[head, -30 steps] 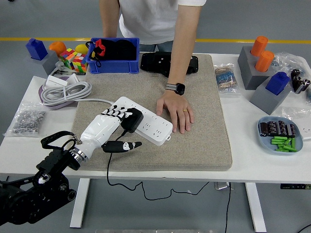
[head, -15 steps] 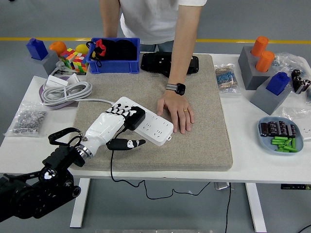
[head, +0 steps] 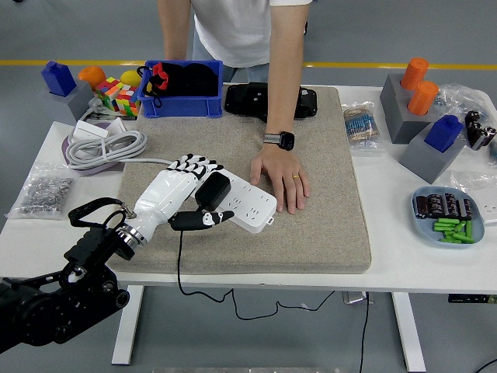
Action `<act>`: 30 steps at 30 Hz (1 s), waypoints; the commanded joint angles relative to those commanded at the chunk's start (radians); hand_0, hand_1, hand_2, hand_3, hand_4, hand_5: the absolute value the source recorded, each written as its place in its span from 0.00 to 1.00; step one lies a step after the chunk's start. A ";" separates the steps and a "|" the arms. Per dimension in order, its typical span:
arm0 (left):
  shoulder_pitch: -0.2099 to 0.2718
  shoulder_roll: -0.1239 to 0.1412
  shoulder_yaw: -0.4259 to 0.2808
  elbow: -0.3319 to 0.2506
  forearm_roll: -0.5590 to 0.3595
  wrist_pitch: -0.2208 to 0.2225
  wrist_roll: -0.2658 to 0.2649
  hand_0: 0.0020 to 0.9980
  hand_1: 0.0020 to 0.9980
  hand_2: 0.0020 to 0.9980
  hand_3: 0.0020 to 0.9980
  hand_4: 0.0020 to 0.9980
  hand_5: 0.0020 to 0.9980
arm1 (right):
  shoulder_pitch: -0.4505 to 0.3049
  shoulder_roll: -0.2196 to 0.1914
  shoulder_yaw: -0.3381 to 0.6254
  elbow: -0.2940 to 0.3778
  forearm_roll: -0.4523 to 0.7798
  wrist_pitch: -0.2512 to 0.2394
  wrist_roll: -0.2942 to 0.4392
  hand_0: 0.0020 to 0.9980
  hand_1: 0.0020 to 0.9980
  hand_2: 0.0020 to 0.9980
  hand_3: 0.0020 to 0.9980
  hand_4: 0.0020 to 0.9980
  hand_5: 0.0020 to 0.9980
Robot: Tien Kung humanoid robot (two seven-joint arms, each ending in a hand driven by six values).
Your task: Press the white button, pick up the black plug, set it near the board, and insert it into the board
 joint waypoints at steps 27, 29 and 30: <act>0.088 0.014 -0.471 0.058 -0.070 -0.043 0.050 0.99 0.96 0.92 0.88 0.91 0.79 | 0.002 0.003 0.007 0.001 -0.007 0.001 -0.004 0.66 0.67 0.62 0.62 0.70 0.47; 0.098 0.015 -0.522 0.064 -0.068 -0.051 0.058 0.98 0.95 0.91 0.87 0.90 0.78 | 0.004 0.002 0.009 0.001 -0.007 0.001 -0.004 0.66 0.67 0.62 0.62 0.70 0.47; 0.102 0.014 -0.542 0.066 -0.065 -0.053 0.060 0.98 0.95 0.91 0.87 0.90 0.78 | 0.004 0.002 0.010 0.001 -0.008 0.000 -0.004 0.66 0.67 0.62 0.62 0.70 0.47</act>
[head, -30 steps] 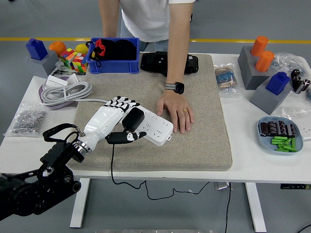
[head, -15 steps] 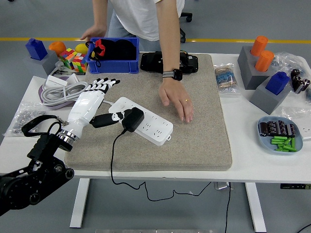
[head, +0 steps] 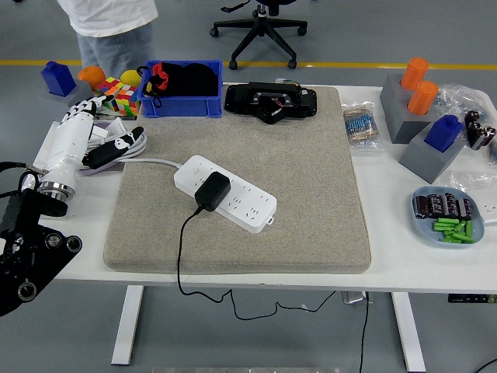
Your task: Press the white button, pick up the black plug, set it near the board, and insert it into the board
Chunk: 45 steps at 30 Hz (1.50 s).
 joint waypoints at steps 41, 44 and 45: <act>0.120 -0.013 -0.405 -0.037 0.054 -0.077 0.061 0.94 0.91 0.87 0.82 0.86 0.66 | 0.021 -0.008 -0.005 -0.003 -0.018 0.000 -0.003 0.66 0.67 0.63 0.62 0.70 0.47; 0.128 -0.015 -0.410 -0.038 0.056 -0.084 0.067 0.94 0.91 0.87 0.82 0.86 0.66 | 0.015 -0.004 0.000 -0.004 -0.020 0.000 -0.003 0.66 0.67 0.63 0.62 0.70 0.47; 0.133 -0.017 -0.412 -0.039 0.057 -0.085 0.069 0.94 0.91 0.87 0.82 0.86 0.66 | 0.012 -0.002 0.001 -0.005 -0.021 0.001 -0.004 0.66 0.67 0.63 0.62 0.70 0.47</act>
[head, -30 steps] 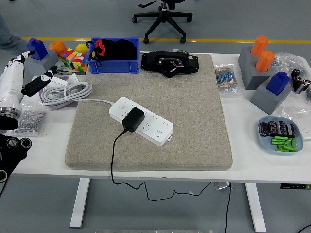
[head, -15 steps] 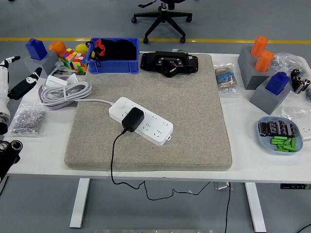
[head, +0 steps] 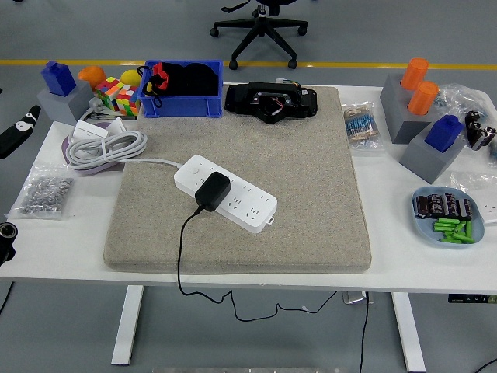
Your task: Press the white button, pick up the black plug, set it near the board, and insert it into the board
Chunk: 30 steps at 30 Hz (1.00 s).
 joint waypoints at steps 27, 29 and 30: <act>0.075 -0.050 -0.065 -0.043 0.034 -0.022 0.017 0.94 0.91 0.87 0.82 0.85 0.64 | -0.029 0.026 0.068 -0.006 -0.028 0.001 0.000 0.66 0.67 0.63 0.62 0.69 0.48; 0.081 -0.053 -0.076 -0.044 0.038 -0.025 0.018 0.94 0.91 0.87 0.82 0.85 0.64 | -0.033 0.029 0.073 -0.008 -0.031 0.001 0.000 0.66 0.67 0.63 0.62 0.69 0.48; 0.084 -0.053 -0.080 -0.044 0.038 -0.025 0.019 0.94 0.91 0.87 0.82 0.85 0.64 | -0.034 0.030 0.075 -0.009 -0.032 0.001 -0.001 0.66 0.67 0.63 0.62 0.69 0.48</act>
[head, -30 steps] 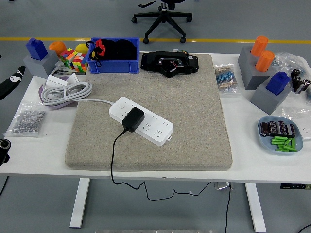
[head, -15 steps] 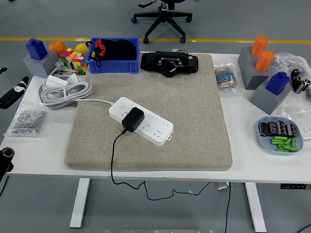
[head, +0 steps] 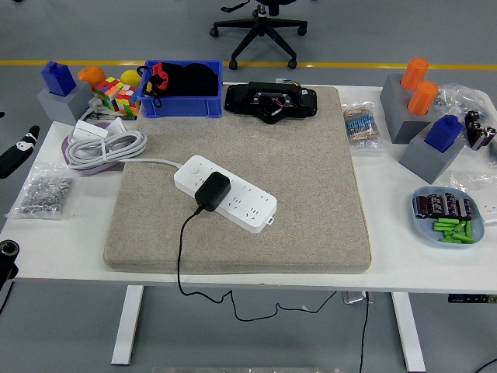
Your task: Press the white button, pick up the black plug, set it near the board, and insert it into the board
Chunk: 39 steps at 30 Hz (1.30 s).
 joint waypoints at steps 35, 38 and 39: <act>0.032 -0.009 -0.014 -0.019 0.000 -0.006 0.004 0.95 0.92 0.86 0.81 0.85 0.62 | 0.005 0.018 0.047 -0.008 -0.020 0.001 -0.002 0.66 0.67 0.63 0.62 0.69 0.48; 0.032 -0.010 -0.010 -0.018 -0.001 -0.006 0.004 0.95 0.92 0.86 0.81 0.85 0.62 | 0.004 0.017 0.044 -0.008 -0.019 0.002 -0.002 0.66 0.67 0.63 0.62 0.69 0.48; 0.032 -0.010 -0.009 -0.018 -0.001 -0.006 0.004 0.95 0.92 0.86 0.81 0.85 0.62 | 0.005 0.017 0.044 -0.008 -0.019 0.002 -0.002 0.66 0.67 0.63 0.62 0.69 0.48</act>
